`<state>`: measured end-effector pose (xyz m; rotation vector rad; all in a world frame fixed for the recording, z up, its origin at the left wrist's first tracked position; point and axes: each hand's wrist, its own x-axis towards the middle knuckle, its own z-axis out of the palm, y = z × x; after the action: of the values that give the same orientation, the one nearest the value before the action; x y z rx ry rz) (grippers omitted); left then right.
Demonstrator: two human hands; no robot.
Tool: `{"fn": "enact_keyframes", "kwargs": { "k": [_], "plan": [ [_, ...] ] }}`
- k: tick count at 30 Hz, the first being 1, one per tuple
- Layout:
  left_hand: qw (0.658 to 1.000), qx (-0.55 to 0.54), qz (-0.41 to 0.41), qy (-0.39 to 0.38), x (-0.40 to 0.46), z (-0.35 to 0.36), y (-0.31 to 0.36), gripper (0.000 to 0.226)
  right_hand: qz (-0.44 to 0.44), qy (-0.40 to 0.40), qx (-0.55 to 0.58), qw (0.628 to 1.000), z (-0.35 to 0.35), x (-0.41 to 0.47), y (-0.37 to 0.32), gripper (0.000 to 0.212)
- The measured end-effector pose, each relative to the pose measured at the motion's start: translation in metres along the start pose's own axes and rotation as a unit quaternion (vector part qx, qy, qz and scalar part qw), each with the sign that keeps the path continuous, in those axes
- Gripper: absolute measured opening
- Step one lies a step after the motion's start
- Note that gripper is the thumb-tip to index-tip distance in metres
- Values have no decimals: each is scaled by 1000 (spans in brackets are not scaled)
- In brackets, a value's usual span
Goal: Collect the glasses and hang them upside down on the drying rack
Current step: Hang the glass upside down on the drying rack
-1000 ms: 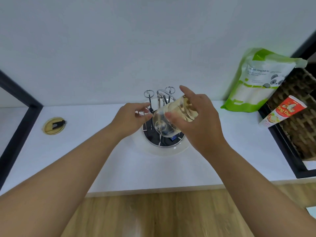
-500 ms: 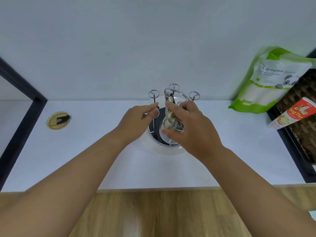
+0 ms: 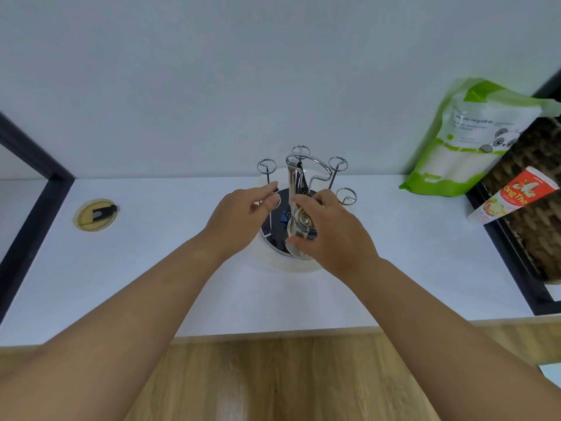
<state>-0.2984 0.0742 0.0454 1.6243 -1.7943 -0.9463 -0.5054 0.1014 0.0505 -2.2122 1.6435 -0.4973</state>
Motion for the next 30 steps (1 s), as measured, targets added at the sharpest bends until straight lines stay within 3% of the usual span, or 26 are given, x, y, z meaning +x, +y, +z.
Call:
{"fn": "enact_keyframes", "kwargs": {
  "k": [11, 19, 24, 30],
  "plan": [
    [1000, 19, 10, 1, -3, 0, 4, 45, 19, 5, 7, 1000, 7, 0, 0, 74],
    [998, 47, -13, -28, -4, -7, 10, 49, 28, -20, 21, 999, -9, -1, -7, 93],
    [999, 29, 0, 41, -10, -32, 48, 41, 18, -24, 3, 1000, -54, -2, -17, 88],
    [995, 33, 66, 75, -19, -93, 154, 41, 8, 54, 12, 998, -165, 1, -45, 73]
  ]
}}
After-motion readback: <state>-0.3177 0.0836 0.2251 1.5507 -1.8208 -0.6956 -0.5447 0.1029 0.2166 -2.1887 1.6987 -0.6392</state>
